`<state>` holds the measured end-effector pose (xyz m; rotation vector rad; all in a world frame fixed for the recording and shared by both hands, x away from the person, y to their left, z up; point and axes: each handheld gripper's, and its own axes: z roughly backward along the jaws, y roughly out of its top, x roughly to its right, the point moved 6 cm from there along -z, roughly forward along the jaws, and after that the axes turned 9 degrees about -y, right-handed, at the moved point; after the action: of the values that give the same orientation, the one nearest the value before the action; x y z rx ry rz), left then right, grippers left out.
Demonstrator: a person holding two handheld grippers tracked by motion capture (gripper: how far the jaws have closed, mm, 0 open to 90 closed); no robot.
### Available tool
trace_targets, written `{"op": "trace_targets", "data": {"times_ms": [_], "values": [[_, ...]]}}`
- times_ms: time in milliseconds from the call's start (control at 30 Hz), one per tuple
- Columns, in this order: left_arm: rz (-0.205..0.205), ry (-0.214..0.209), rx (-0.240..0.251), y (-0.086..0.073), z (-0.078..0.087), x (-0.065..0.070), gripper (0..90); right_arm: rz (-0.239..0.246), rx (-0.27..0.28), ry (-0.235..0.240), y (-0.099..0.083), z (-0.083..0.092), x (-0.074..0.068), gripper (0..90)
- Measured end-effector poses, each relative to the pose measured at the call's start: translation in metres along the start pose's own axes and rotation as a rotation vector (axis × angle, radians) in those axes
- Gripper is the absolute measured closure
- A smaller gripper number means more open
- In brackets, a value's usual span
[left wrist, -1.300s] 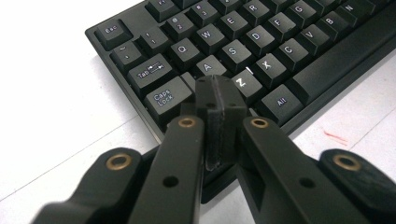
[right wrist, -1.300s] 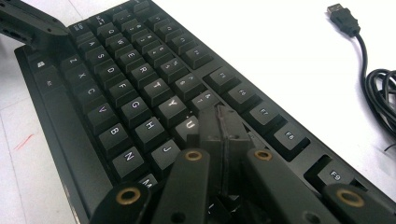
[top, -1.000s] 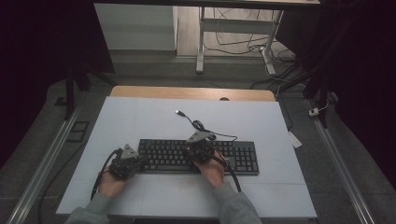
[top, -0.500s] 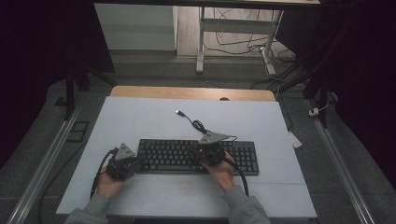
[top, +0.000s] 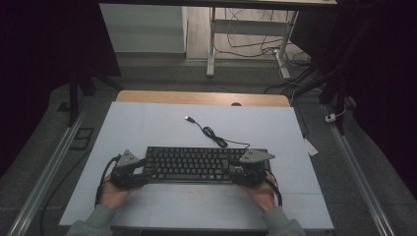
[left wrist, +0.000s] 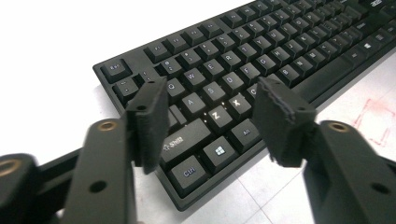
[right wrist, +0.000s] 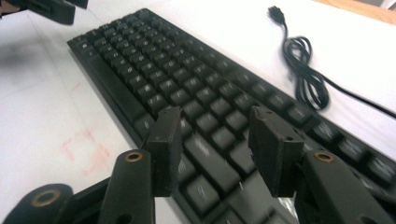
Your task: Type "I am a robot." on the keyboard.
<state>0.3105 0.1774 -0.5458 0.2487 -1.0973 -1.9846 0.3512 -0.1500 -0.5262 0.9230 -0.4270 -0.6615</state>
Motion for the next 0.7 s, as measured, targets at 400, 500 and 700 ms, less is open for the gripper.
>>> {"op": "trace_targets", "data": {"times_ms": [400, 500, 700], "values": [[0.007, -0.001, 0.011, 0.003, 0.007, -0.004, 36.5, -0.010, -0.003, -0.007, -0.023, 0.024, 0.018, 50.2], [-0.004, 0.005, 0.012, 0.006, 0.010, -0.003, 36.3, -0.034, 0.017, -0.004, -0.024, 0.028, 0.023, 50.2], [-0.019, 0.003, 0.016, 0.009, 0.012, -0.002, 37.1, -0.048, 0.030, -0.018, -0.024, 0.035, 0.028, 50.3]]}}
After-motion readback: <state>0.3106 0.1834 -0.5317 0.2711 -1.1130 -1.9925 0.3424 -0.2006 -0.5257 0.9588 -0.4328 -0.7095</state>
